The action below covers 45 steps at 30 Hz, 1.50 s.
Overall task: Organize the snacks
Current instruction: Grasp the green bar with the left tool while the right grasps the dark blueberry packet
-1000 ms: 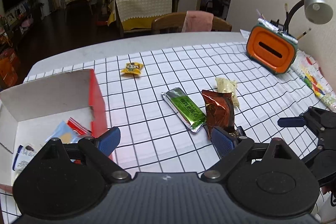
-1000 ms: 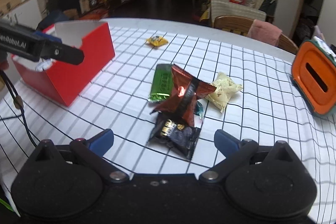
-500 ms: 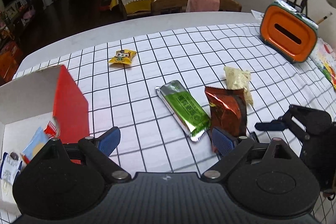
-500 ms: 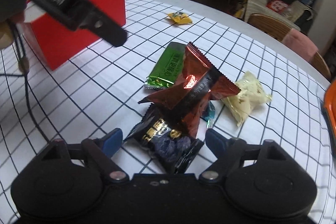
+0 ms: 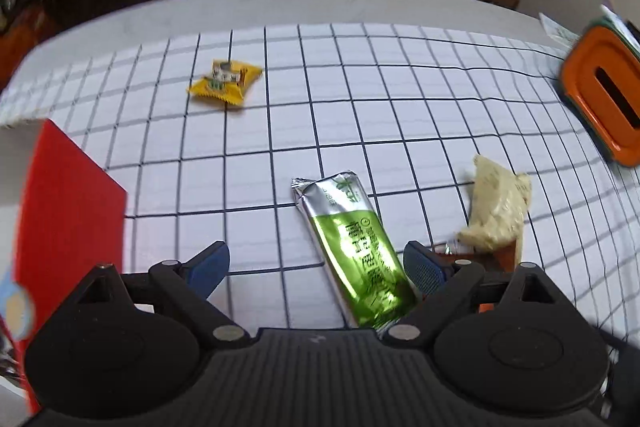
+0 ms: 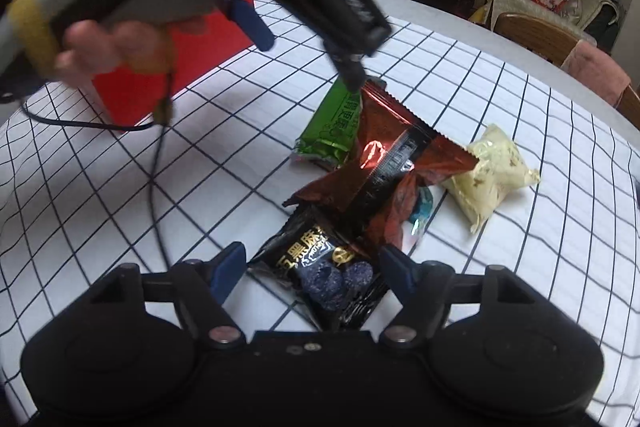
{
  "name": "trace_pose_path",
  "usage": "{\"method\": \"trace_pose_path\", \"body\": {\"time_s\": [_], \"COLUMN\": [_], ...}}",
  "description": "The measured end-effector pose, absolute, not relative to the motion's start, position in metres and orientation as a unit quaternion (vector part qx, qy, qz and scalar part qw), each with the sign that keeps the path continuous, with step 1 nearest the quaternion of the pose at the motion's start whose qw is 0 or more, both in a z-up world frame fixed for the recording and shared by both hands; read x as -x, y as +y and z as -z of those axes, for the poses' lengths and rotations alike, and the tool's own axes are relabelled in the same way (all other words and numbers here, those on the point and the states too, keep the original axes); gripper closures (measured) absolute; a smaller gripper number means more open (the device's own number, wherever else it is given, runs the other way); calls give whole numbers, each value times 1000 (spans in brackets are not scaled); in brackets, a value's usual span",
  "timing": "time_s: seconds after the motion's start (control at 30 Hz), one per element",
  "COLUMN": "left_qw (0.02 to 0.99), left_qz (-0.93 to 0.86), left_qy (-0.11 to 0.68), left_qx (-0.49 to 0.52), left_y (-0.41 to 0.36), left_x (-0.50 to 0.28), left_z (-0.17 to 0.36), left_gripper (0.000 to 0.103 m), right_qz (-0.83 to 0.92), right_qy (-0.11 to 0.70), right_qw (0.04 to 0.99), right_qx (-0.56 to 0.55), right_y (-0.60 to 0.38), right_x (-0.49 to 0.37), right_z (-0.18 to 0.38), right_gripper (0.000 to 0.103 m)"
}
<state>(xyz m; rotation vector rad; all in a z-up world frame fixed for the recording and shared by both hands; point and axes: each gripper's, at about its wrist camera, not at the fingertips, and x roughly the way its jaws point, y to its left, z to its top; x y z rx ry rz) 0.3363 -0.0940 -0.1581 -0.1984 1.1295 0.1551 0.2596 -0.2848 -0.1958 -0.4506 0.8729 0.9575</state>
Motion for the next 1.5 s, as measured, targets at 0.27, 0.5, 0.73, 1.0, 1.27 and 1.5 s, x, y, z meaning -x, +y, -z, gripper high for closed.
{"method": "trace_pose_path", "body": {"time_s": [0.27, 0.5, 0.73, 1.0, 1.27, 1.5], "left_qw": [826, 821, 816, 818, 823, 828], "left_qz": [-95, -111, -120, -118, -92, -86], "left_qy": [547, 555, 560, 557, 557, 548], "left_qx": [98, 79, 82, 75, 62, 85], "left_y": [-101, -109, -107, -111, -114, -96], "left_x": [-358, -363, -363, -362, -354, -329], "left_z": [176, 189, 199, 199, 189, 176], "left_gripper": [9, 9, 11, 28, 61, 61], "right_qz": [-438, -408, -353, -293, -273, -290], "right_qy": [431, 427, 461, 477, 505, 516], "right_qw": [766, 787, 810, 829, 818, 805], "right_qx": [186, 180, 87, 18, 23, 35], "right_y": [-296, -291, -294, -293, -288, -288], "right_x": [-240, -246, -262, -261, -268, -268], "right_z": [193, 190, 196, 199, 208, 205], "right_gripper": [31, 31, 15, 4, 14, 46]}}
